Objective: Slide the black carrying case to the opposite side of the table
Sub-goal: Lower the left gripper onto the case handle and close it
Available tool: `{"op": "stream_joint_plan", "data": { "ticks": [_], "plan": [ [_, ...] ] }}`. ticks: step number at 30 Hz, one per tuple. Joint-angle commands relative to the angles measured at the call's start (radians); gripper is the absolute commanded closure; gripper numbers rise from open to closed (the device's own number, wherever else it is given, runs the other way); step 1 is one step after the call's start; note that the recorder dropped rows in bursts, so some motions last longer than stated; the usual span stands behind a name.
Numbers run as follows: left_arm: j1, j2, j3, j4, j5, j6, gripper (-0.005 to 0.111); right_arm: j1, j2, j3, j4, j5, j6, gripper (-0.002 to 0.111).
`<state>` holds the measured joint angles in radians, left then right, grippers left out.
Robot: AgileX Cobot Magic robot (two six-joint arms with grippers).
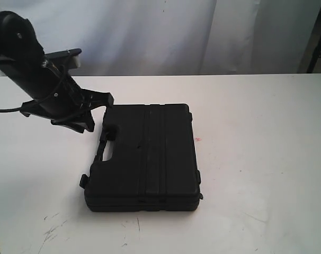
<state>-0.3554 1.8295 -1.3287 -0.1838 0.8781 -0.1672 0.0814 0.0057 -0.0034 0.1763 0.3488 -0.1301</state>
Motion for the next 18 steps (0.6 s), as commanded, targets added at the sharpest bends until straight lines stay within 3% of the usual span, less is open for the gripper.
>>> {"op": "stream_joint_plan", "data": {
  "ticks": [1,18],
  "plan": [
    [-0.006,0.064,-0.056,0.006,0.017,-0.014,0.070,-0.005,-0.006,0.003,-0.011,0.000,-0.008,0.108],
    [-0.006,0.224,-0.096,0.019,-0.063,0.014,0.068,-0.005,-0.006,0.003,-0.011,0.000,-0.008,0.108]
  ]
}}
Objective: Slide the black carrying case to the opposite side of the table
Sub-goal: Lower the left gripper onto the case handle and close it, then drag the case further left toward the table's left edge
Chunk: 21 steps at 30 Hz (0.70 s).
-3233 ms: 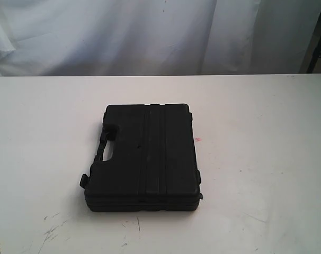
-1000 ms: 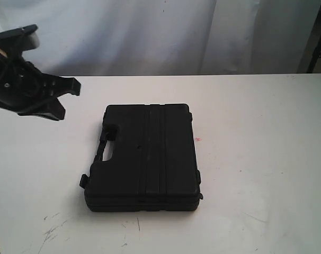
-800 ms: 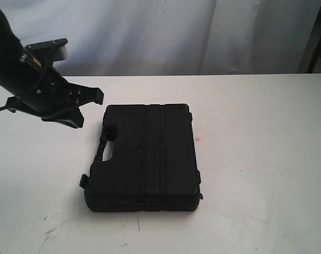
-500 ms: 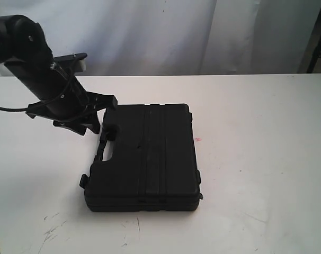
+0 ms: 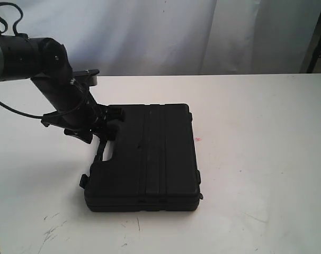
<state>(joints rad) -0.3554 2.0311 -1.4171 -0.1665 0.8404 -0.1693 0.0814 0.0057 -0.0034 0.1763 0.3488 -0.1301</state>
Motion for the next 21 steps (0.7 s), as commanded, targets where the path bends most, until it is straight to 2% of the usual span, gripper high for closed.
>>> {"op": "stream_joint_plan", "data": {
  "ticks": [1,16,19,21],
  "plan": [
    [-0.006,0.031,-0.007,0.001,-0.028,0.016,0.068,-0.005,-0.006,0.003,-0.011,0.000,-0.008,0.108],
    [-0.006,0.097,-0.007,0.001,-0.062,0.043,0.070,-0.005,-0.006,0.003,-0.011,0.000,-0.003,0.108],
    [-0.006,0.097,-0.007,0.001,-0.060,0.043,0.080,-0.005,-0.006,0.003,-0.011,0.000,-0.003,0.108],
    [-0.006,0.097,-0.007,0.001,-0.046,0.043,0.097,-0.005,-0.006,0.003,-0.011,0.000,-0.003,0.108]
  ]
}}
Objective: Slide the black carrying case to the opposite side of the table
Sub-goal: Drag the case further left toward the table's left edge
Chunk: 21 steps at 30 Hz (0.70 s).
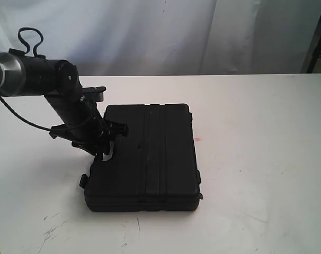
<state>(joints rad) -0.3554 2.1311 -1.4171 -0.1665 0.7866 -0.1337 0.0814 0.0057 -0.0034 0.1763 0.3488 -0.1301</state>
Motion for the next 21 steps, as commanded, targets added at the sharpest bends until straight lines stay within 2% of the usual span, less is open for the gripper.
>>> {"op": "stream_joint_plan", "data": {
  "ticks": [1,12,16,21],
  "plan": [
    [-0.006,-0.003,-0.007,0.001,0.018,0.014,0.107,-0.005,-0.006,0.003,-0.011,0.000,-0.003,0.108],
    [-0.004,-0.003,-0.007,0.025,0.091,0.028,0.107,-0.005,-0.006,0.003,-0.011,0.000,0.010,0.108],
    [-0.004,-0.014,-0.007,0.101,0.105,-0.027,0.107,-0.005,-0.006,0.003,-0.011,0.000,0.010,0.108],
    [0.044,-0.031,-0.007,0.128,0.138,-0.029,0.107,-0.005,-0.006,0.003,-0.011,0.000,0.010,0.108]
  ]
}}
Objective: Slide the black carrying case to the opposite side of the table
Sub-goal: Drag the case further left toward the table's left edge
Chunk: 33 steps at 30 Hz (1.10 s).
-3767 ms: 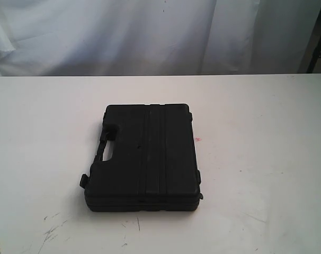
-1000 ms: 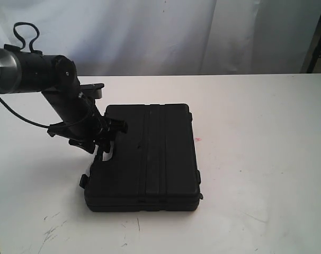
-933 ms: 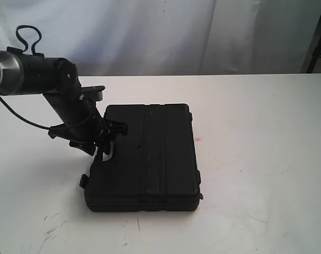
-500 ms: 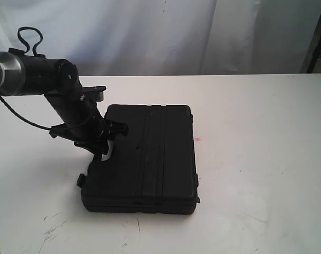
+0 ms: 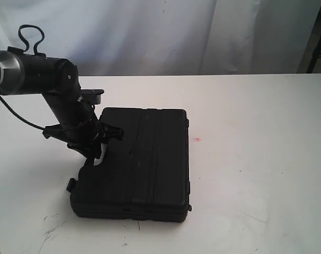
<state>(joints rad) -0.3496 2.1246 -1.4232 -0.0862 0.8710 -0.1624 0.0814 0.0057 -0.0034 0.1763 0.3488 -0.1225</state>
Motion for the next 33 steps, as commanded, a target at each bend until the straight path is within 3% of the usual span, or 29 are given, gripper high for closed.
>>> {"op": "stream_joint_plan", "data": {
  "ticks": [1,17,27,33],
  "plan": [
    [0.056,-0.029,-0.001,0.048,0.067,0.008,0.107,-0.005,-0.006,0.003,-0.011,0.000,0.003,0.108],
    [0.264,-0.043,-0.001,0.134,0.159,0.070,0.107,-0.005,-0.006,0.003,-0.011,0.000,0.003,0.108],
    [0.359,-0.043,-0.001,0.176,0.128,0.126,0.107,-0.005,-0.006,0.003,-0.011,0.000,0.003,0.108],
    [0.368,-0.040,-0.001,0.137,0.116,0.177,0.107,-0.005,-0.006,0.003,-0.011,0.000,0.003,0.108]
  ]
}}
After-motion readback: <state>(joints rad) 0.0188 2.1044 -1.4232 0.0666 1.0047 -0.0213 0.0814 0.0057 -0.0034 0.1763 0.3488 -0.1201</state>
